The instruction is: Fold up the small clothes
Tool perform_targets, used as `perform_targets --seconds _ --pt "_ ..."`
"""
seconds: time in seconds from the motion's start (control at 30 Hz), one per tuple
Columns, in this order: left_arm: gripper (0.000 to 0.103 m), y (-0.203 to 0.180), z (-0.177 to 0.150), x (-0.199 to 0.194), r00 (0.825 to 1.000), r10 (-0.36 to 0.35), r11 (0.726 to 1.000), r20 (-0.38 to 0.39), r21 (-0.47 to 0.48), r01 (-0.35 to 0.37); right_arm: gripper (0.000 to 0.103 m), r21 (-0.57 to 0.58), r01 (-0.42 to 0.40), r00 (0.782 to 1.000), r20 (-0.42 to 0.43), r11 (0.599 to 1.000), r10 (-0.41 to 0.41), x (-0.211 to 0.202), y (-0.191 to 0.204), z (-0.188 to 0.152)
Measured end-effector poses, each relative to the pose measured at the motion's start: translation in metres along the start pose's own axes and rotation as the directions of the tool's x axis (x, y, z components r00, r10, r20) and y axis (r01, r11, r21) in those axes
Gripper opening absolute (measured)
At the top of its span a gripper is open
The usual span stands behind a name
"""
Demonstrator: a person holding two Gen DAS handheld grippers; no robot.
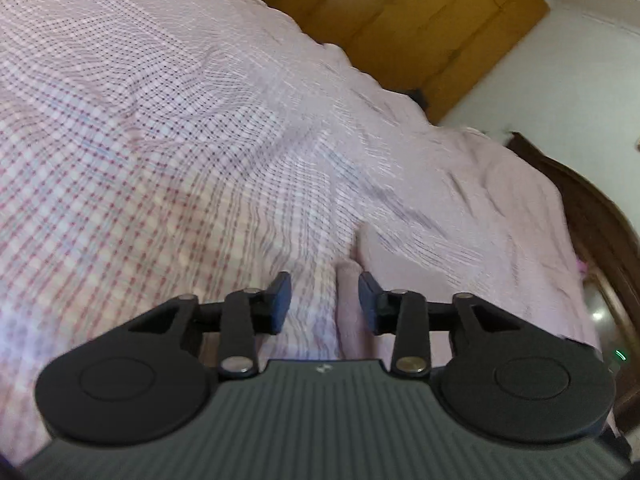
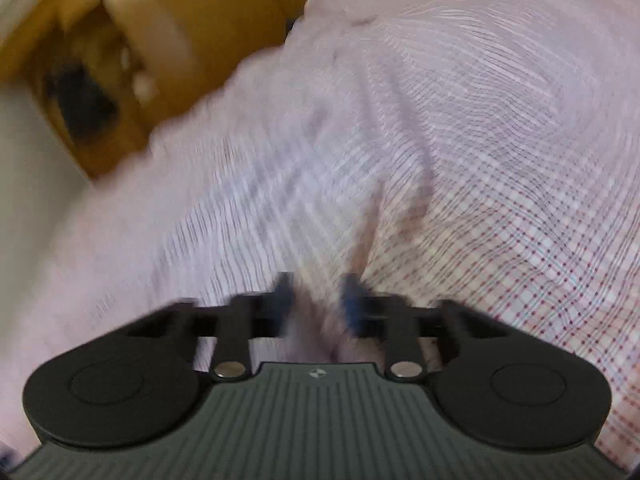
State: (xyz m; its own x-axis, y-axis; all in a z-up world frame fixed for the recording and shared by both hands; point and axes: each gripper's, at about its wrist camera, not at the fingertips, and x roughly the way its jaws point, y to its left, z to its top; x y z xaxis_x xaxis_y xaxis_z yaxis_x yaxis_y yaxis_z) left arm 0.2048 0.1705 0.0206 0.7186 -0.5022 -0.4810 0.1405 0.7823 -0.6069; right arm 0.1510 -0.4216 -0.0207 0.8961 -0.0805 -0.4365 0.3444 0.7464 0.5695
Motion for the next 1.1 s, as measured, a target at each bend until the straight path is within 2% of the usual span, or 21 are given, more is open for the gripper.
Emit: perform_targets --seconds 0.07,0.1,0.17,0.23,0.3,0.33,0.37,0.43,0.5,0.53,0.57,0.6,0.63,0.7,0.73,0.8,0.83,0.9,0.93,0.97,1.1 --pt "0.040 -0.007 0.007 0.022 0.999 -0.027 0.999 -0.027 0.025 0.028 0.000 -0.021 -0.152 0.986 0.065 0.988 0.153 -0.013 -0.006 0.001" --pt "0.040 -0.011 0.012 0.034 0.999 -0.025 0.997 -0.048 0.068 0.028 0.000 -0.062 -0.182 0.980 0.067 0.981 0.186 -0.021 -0.004 0.001" --pt "0.040 -0.022 0.020 0.046 0.999 -0.005 0.990 -0.051 0.141 0.012 0.000 -0.162 -0.163 0.983 0.056 0.973 0.174 -0.024 0.006 0.000" --pt "0.038 -0.025 0.027 0.064 0.998 -0.015 0.987 -0.063 0.159 0.025 0.003 -0.173 -0.179 0.980 0.060 0.969 0.191 -0.025 0.009 -0.001" --pt "0.029 -0.026 0.028 0.072 0.999 -0.009 0.984 -0.046 0.176 0.017 0.049 -0.163 -0.221 0.972 0.041 0.961 0.231 -0.018 0.000 0.005" --pt "0.021 -0.025 0.028 0.073 0.999 0.008 0.989 -0.040 0.147 -0.002 0.093 -0.153 -0.238 0.970 0.009 0.959 0.242 -0.012 -0.003 0.002" --pt "0.010 -0.021 0.030 0.079 0.998 0.043 0.995 -0.044 0.093 -0.039 0.102 -0.160 -0.220 0.976 -0.040 0.962 0.216 -0.002 -0.003 0.005" --pt "0.010 -0.018 0.033 0.084 0.997 0.063 0.997 -0.045 0.044 -0.061 0.093 -0.219 -0.160 0.979 -0.156 0.962 0.127 0.019 0.009 0.009" --pt "0.014 -0.020 0.037 0.085 0.997 0.068 0.997 -0.036 0.037 -0.067 0.077 -0.237 -0.136 0.974 -0.210 0.962 0.086 0.027 0.014 0.004" --pt "0.025 -0.020 0.040 0.086 0.998 0.054 0.998 -0.041 0.041 -0.052 0.054 -0.227 -0.152 0.965 -0.243 0.962 0.095 0.031 0.014 0.003" --pt "0.041 -0.024 0.042 0.094 0.997 0.030 0.998 -0.070 0.054 -0.026 0.021 -0.222 -0.158 0.957 -0.274 0.962 0.094 0.034 0.013 0.000" --pt "0.043 -0.029 0.042 0.100 0.994 -0.007 0.997 -0.106 0.078 0.015 0.011 -0.215 -0.155 0.955 -0.283 0.964 0.090 0.034 0.012 -0.001" --pt "0.041 -0.035 0.039 0.108 0.989 -0.030 0.993 -0.142 0.107 0.046 0.010 -0.191 -0.171 0.958 -0.262 0.967 0.118 0.031 0.008 0.000" --pt "0.015 -0.051 0.028 0.120 0.985 0.005 0.982 -0.173 0.189 0.028 0.009 -0.110 -0.211 0.964 -0.188 0.971 0.188 0.026 -0.006 0.009" --pt "0.010 -0.062 0.022 0.123 0.987 0.040 0.965 -0.155 0.262 0.002 0.009 -0.093 -0.189 0.971 -0.168 0.978 0.172 0.024 -0.010 0.014" --pt "0.009 -0.073 0.017 0.121 0.993 0.091 0.945 -0.079 0.323 -0.061 0.009 -0.085 -0.197 0.972 -0.148 0.977 0.183 0.020 -0.016 0.018" --pt "0.008 -0.074 0.019 0.119 0.994 0.101 0.951 -0.046 0.298 -0.083 0.009 -0.069 -0.211 0.969 -0.144 0.975 0.200 0.017 -0.019 0.018" --pt "0.008 -0.074 0.021 0.103 0.997 0.056 0.970 0.057 0.234 -0.068 0.009 -0.060 -0.225 0.968 -0.132 0.973 0.215 0.010 -0.021 0.020" --pt "0.008 -0.077 0.023 0.098 0.991 0.059 0.969 0.117 0.233 -0.085 0.008 -0.062 -0.232 0.967 -0.118 0.971 0.224 0.007 -0.021 0.020" --pt "0.008 -0.081 0.024 0.097 0.983 0.100 0.962 0.154 0.238 -0.135 0.008 -0.065 -0.232 0.969 -0.105 0.971 0.225 -0.003 -0.019 0.022" --pt "0.008 -0.089 0.033 0.104 0.962 0.206 0.946 0.179 0.213 -0.242 0.008 -0.038 -0.252 0.966 -0.060 0.967 0.250 -0.003 -0.021 0.033"
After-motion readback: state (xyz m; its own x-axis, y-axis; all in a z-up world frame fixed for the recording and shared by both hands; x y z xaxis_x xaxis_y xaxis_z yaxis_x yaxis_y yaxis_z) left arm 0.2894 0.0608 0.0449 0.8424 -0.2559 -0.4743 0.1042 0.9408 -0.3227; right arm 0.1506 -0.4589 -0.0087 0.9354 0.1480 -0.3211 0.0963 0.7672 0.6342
